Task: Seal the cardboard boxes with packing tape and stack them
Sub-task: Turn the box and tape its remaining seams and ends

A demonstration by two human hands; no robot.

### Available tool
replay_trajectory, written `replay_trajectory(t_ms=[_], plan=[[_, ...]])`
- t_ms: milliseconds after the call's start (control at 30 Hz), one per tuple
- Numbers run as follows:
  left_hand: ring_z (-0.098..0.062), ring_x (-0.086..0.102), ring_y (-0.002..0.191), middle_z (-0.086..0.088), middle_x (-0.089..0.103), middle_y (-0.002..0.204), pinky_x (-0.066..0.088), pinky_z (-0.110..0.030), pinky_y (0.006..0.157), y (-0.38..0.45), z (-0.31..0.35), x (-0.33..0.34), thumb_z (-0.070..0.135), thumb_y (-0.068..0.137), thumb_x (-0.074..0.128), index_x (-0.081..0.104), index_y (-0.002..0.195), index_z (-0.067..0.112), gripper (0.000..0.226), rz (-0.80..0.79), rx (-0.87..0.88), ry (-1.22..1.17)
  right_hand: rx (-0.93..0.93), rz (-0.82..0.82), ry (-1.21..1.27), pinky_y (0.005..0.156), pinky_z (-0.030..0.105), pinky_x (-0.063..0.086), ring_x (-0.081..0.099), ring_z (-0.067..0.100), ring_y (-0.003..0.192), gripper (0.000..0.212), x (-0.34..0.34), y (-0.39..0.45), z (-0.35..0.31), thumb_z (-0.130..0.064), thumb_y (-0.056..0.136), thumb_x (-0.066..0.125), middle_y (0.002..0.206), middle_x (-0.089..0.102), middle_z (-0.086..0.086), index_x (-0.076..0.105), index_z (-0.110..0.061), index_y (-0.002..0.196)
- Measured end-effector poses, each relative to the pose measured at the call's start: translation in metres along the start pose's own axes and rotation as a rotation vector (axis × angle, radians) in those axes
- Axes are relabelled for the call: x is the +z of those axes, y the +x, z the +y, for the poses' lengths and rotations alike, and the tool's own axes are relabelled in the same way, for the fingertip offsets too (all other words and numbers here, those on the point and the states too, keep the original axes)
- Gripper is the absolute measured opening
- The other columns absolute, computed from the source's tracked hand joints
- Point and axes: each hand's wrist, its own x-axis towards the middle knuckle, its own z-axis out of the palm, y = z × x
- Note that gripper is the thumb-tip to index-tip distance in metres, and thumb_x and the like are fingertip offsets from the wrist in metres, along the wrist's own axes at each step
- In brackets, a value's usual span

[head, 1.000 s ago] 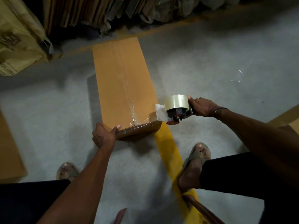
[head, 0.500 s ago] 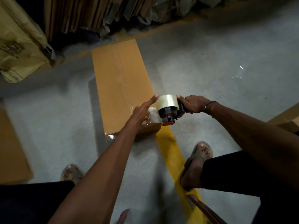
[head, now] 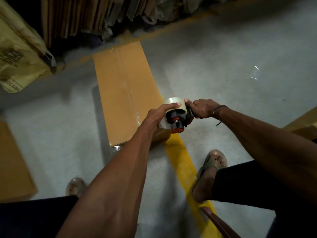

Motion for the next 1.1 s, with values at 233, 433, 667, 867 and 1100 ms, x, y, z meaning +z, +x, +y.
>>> replay_trajectory(t_ms=[233,433,667,867,1100], plan=[[-0.018,0.068,0.073,-0.003,0.069,0.087,0.048,-0.022,0.039,-0.002,-0.003,0.009,0.039,0.073,0.092,0.063,0.115,0.003,0.062,0.029,0.074,0.102,0.048,0.083,-0.101,0.072,0.035,0.044,0.063,0.019,0.074,0.089,0.013,-0.004,0.013,-0.070,0.099,-0.002,0.076,0.070,0.003,0.066,-0.020,0.073],[-0.035,0.065,0.119,-0.019,0.064,0.136,0.055,-0.043,0.098,0.027,-0.011,-0.003,0.091,0.030,0.084,0.056,0.138,0.006,0.141,0.034,0.053,0.320,0.214,0.165,-0.032,0.075,0.038,0.048,0.064,0.027,0.077,0.091,0.024,-0.014,0.029,-0.073,0.097,-0.003,0.077,0.069,0.006,0.065,-0.018,0.072],[-0.014,0.067,0.087,0.000,0.071,0.097,0.042,-0.023,0.068,0.038,-0.044,-0.034,0.054,0.095,0.068,0.063,0.115,0.018,0.041,0.078,0.350,0.576,0.515,0.273,0.039,0.062,0.033,0.039,0.057,0.032,0.074,0.085,0.058,-0.022,0.039,-0.070,0.101,0.012,0.085,0.068,0.016,0.067,-0.008,0.084],[-0.010,0.061,0.094,0.013,0.066,0.090,0.029,-0.034,0.081,0.047,-0.070,-0.034,0.029,0.091,0.076,0.058,0.121,0.034,0.036,0.212,0.548,0.729,0.475,0.074,0.222,0.082,0.040,0.047,0.062,0.041,0.112,0.056,0.112,-0.007,0.030,-0.050,0.108,0.038,0.123,0.065,0.024,0.064,-0.001,0.118],[-0.009,0.057,0.097,0.016,0.063,0.097,0.031,-0.039,0.085,0.057,-0.093,-0.040,0.033,0.092,0.072,0.059,0.126,0.036,0.036,0.263,0.732,0.726,0.551,0.138,0.554,0.083,0.041,0.040,0.057,0.045,0.114,0.029,0.177,-0.002,-0.001,-0.031,0.107,0.052,0.121,0.059,0.030,0.050,-0.003,0.104]])
